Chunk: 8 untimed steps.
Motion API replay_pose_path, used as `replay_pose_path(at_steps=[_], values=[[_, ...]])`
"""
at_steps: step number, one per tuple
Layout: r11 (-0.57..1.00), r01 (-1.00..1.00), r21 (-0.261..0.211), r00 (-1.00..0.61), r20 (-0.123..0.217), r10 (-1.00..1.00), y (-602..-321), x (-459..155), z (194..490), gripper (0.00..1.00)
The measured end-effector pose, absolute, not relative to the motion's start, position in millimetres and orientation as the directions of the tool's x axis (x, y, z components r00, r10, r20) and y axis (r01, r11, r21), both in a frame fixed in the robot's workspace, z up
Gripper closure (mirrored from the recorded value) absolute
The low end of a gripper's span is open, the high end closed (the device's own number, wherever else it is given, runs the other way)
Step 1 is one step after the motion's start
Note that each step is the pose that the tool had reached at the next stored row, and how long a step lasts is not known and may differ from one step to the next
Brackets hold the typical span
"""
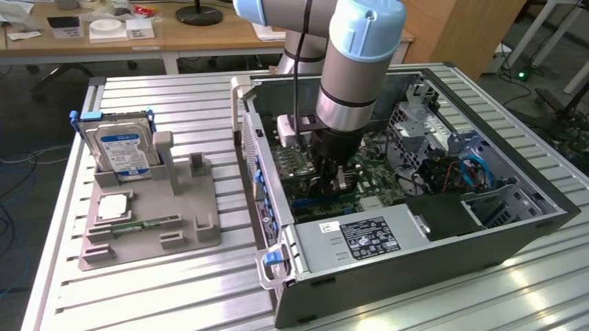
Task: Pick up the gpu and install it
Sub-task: 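Insert the gpu into the slot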
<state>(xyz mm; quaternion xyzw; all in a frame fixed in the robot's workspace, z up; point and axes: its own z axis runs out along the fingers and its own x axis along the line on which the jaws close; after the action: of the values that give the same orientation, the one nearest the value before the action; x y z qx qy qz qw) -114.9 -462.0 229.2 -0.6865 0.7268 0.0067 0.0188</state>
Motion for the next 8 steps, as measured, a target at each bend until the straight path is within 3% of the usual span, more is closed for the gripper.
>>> replay_pose_path(at_steps=[8], values=[[0.057,-0.998,-0.016,-0.056,-0.037,-0.998,-461.2,-114.9,229.3,0.72]])
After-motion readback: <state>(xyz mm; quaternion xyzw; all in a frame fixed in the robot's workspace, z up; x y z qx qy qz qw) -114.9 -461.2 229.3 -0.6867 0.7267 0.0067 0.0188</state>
